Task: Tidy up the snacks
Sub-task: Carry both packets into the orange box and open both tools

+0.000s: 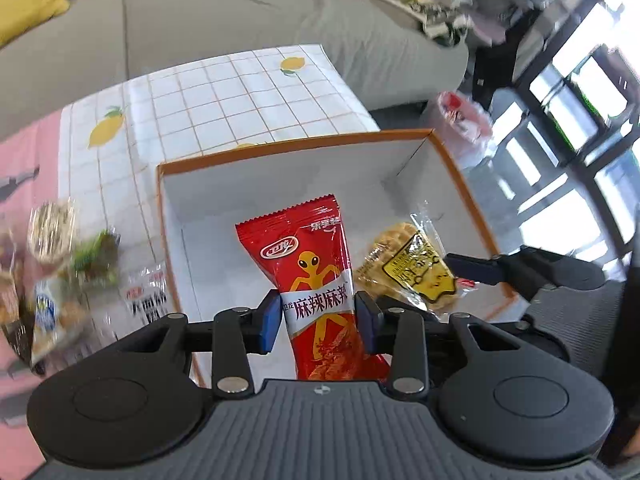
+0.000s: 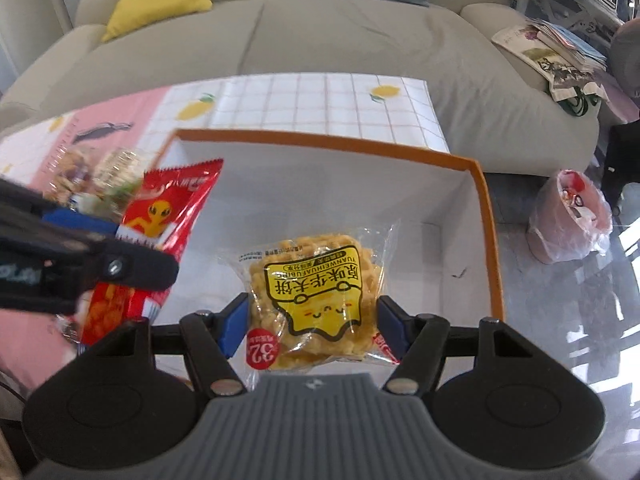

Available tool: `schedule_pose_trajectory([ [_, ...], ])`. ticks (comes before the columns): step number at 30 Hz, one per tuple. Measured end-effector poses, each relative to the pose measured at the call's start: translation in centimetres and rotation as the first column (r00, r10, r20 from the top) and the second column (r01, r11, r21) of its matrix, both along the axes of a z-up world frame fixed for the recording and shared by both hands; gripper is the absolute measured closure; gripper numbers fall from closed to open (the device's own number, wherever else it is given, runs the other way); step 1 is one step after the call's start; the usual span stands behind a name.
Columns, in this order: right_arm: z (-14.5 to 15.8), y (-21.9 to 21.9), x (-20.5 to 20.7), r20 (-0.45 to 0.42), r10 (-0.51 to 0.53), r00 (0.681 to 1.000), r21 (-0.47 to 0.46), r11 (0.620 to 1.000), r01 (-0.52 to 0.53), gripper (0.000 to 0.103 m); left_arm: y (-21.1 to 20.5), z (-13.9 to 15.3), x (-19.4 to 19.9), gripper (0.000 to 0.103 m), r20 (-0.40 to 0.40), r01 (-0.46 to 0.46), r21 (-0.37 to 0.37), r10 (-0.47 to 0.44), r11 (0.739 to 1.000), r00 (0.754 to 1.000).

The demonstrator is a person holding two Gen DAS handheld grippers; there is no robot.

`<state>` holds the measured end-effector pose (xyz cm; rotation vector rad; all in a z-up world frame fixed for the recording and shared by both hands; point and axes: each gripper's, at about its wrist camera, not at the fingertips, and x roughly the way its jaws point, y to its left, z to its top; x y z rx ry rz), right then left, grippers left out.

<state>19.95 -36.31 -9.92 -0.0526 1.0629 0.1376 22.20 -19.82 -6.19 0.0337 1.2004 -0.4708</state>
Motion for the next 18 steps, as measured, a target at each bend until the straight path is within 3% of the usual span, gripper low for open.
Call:
schedule_pose_trajectory([
  [3, -1.0, -0.2, 0.7, -0.023, 0.015, 1.000, 0.014, 1.000, -0.014, 0.037, -1.3, -1.6, 1.1, 0.060, -0.031, 0.037, 0.024, -0.036, 0.999, 0.999],
  [7, -2.5, -0.2, 1.7, -0.063, 0.046, 0.997, -0.015, 0.999, -0.047, 0.037, -3.1, -3.3, 1.7, 0.060, -0.030, 0.093, 0.128, -0.090, 0.987, 0.995],
  [10, -3.6, -0.1, 2.3, -0.101, 0.058, 0.993, -0.014, 0.998, -0.060, 0.037, -4.2, -4.5, 1.8, 0.060, -0.075, 0.144, 0.182, -0.132, 0.973, 0.988],
  [13, -4.6, 0.1, 2.8, -0.135, 0.073, 0.988, -0.018, 0.997, -0.076, 0.037, -4.7, -5.1, 1.7, 0.060, -0.079, 0.168, 0.238, -0.154, 0.957, 0.985],
  [18, -5.8, 0.2, 3.5, -0.181, 0.083, 0.980, 0.003, 0.996, -0.084, 0.036, -4.5, -5.9, 2.1, 0.058, -0.135, 0.171, 0.269, -0.138, 0.948, 0.981],
])
